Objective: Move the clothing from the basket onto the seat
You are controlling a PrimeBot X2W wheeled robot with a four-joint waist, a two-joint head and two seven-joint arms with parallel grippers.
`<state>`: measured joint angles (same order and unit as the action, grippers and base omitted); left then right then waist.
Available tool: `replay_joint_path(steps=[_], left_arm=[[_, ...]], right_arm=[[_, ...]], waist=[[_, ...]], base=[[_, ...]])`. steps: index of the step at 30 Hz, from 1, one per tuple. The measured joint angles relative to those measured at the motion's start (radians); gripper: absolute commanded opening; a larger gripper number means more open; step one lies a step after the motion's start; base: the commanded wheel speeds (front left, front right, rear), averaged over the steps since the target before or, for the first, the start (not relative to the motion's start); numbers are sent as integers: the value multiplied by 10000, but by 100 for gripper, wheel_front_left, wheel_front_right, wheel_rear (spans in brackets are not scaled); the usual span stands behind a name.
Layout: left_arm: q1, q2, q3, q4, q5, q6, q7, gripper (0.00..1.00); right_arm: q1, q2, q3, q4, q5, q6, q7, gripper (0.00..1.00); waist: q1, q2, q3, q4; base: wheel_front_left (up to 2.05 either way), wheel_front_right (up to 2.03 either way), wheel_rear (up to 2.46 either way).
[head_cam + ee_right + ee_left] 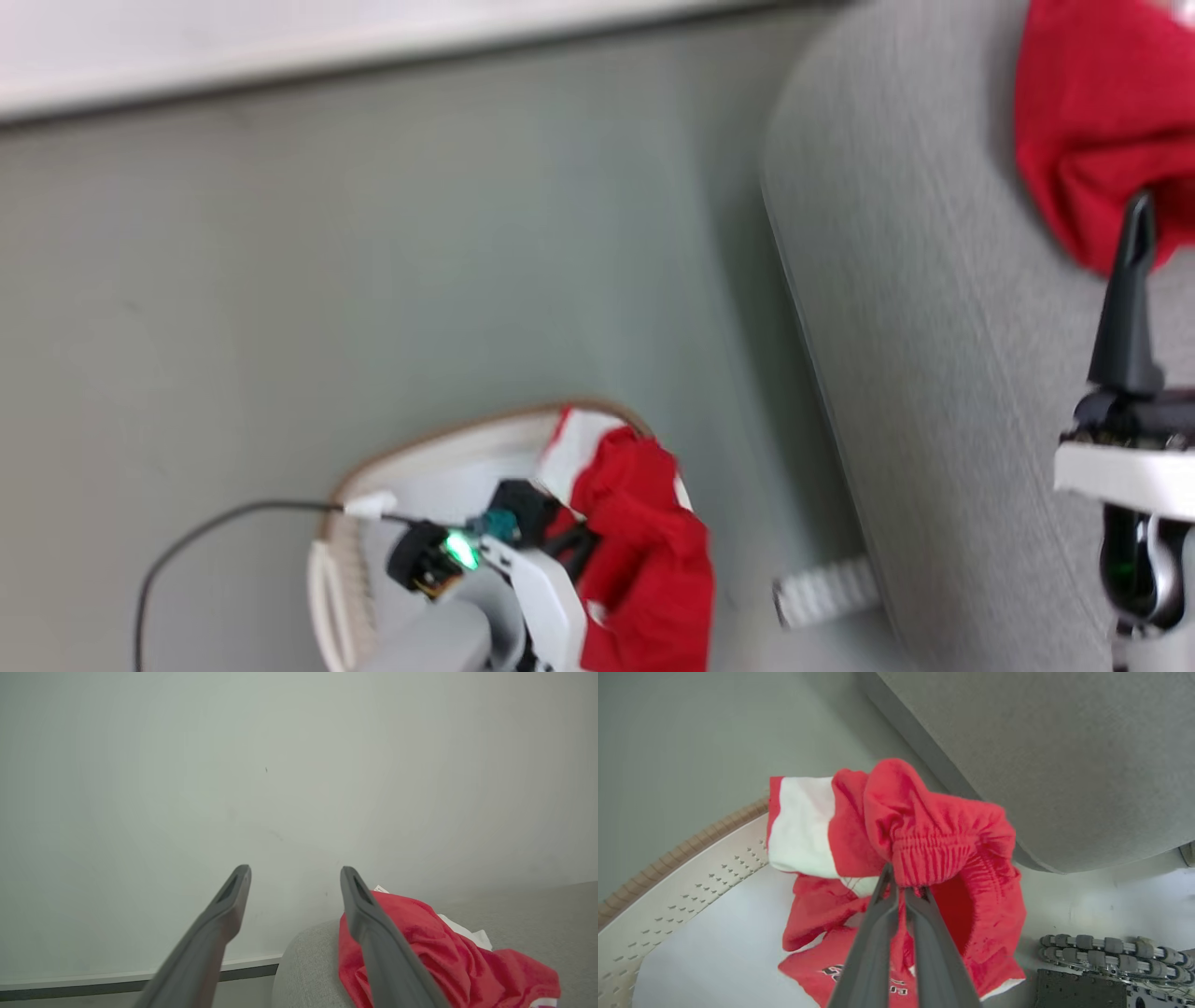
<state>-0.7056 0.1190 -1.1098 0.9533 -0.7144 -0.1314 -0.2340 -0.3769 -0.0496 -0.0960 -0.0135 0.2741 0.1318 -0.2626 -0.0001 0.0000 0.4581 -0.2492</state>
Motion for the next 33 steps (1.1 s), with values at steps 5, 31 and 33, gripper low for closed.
replay_joint_path(steps=[5,31,33], left_arm=[[495,-12,79,-756,-288,0,-238,0],[257,1954,2920,-6903,-370,1737,439,0],[254,2102,3014,-7162,-439,1852,545,0]], right_arm=[[647,2,-61,362,-121,2,-2,100],[2568,-4,1177,800,290,0,242,100],[2568,-4,1492,848,355,2,236,100]], waist=[[-2,0,-1483,537],[0,1,-4908,3180],[0,0,-4914,3173]], base=[[0,0,0],[0,0,0],[0,0,0]])
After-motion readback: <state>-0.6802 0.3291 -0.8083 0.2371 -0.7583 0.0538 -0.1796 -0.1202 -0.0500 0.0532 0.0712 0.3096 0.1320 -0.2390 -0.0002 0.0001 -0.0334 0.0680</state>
